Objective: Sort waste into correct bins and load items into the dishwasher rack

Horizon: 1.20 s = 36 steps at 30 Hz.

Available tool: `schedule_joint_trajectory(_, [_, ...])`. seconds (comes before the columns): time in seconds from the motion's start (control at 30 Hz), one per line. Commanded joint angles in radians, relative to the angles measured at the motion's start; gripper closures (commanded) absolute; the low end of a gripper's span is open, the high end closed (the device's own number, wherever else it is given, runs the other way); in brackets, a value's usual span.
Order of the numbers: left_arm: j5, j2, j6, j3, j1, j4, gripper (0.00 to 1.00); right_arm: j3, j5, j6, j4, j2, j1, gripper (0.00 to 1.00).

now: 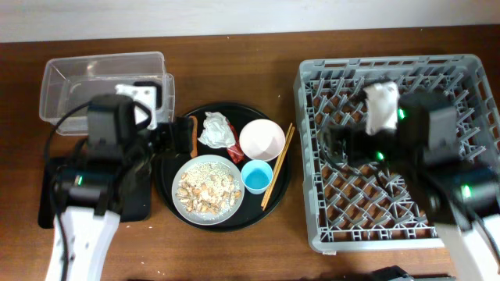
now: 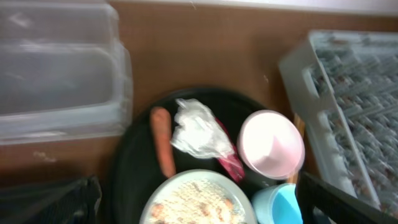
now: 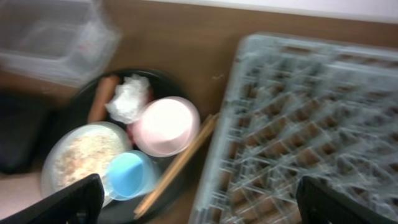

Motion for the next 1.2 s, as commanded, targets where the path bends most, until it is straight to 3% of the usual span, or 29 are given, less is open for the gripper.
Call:
schedule_joint_trajectory(0.0, [0.294, 0.095, 0.009, 0.031, 0.002, -0.017, 0.01, 0.058, -0.386, -0.004, -0.044, 0.114, -0.001, 0.02])
schedule_joint_trajectory(0.07, [0.33, 0.149, 0.01, 0.031, -0.011, -0.032, 0.01, 0.058, -0.431, -0.003, -0.055, 0.175, -0.001, 0.02])
schedule_joint_trajectory(0.13, [0.259, 0.197, 0.013, 0.031, -0.06, -0.076, 0.01, 0.058, -0.396, 0.055, -0.055, 0.235, 0.011, 0.02])
schedule_joint_trajectory(0.23, [0.059, 0.256, 0.013, 0.031, -0.173, -0.134, 0.01, 0.058, -0.071, 0.299, -0.114, 0.273, 0.018, 0.02])
schedule_joint_trajectory(0.3, [0.034, 0.326, 0.013, 0.03, -0.274, -0.135, 0.01, 0.058, 0.055, 0.396, -0.149, 0.275, 0.016, 0.02])
schedule_joint_trajectory(0.4, [-0.002, 0.437, 0.013, 0.023, -0.359, -0.137, 0.01, 0.058, 0.087, 0.394, -0.179, 0.275, 0.016, 0.02])
schedule_joint_trajectory(0.47, [-0.002, 0.499, 0.013, 0.023, -0.394, -0.125, 0.07, 0.058, 0.087, 0.394, -0.189, 0.275, 0.016, 0.02])
schedule_joint_trajectory(0.5, [-0.006, 0.534, 0.013, 0.023, -0.412, -0.109, 0.11, 0.058, 0.087, 0.394, -0.192, 0.275, 0.016, 0.02])
schedule_joint_trajectory(0.57, [-0.066, 0.576, 0.012, 0.023, -0.425, -0.098, 0.52, 0.058, 0.086, 0.394, -0.199, 0.275, 0.017, 0.02])
schedule_joint_trajectory(0.67, [-0.115, 0.581, 0.008, 0.023, -0.425, -0.069, 0.99, 0.058, 0.086, 0.394, -0.2, 0.275, 0.017, 0.02])
schedule_joint_trajectory(0.73, [-0.114, 0.581, 0.008, 0.026, -0.424, -0.032, 1.0, 0.058, 0.086, 0.394, -0.201, 0.275, 0.017, 0.02])
schedule_joint_trajectory(0.8, [-0.108, 0.579, -0.019, 0.078, -0.41, -0.093, 1.0, 0.058, 0.087, 0.393, -0.212, 0.275, 0.017, 0.02])
schedule_joint_trajectory(0.9, [0.052, 0.545, -0.017, 0.24, -0.31, -0.275, 1.0, 0.058, 0.086, 0.382, -0.211, 0.275, 0.017, 0.02])
schedule_joint_trajectory(0.97, [0.363, 0.512, 0.07, 0.293, -0.179, -0.281, 1.0, 0.058, 0.074, 0.324, -0.202, 0.275, 0.017, 0.05])
schedule_joint_trajectory(1.0, [0.539, 0.508, 0.108, 0.294, -0.113, -0.263, 1.0, 0.058, 0.039, 0.272, -0.189, 0.275, 0.017, 0.12])
schedule_joint_trajectory(1.07, [0.733, 0.51, 0.161, 0.294, -0.029, -0.263, 1.0, 0.059, -0.12, 0.158, -0.139, 0.275, 0.017, 0.2])
schedule_joint_trajectory(1.17, [1.056, 0.51, 0.241, 0.294, 0.088, -0.263, 1.0, 0.059, -0.508, 0.027, 0.023, 0.275, 0.017, 0.21])
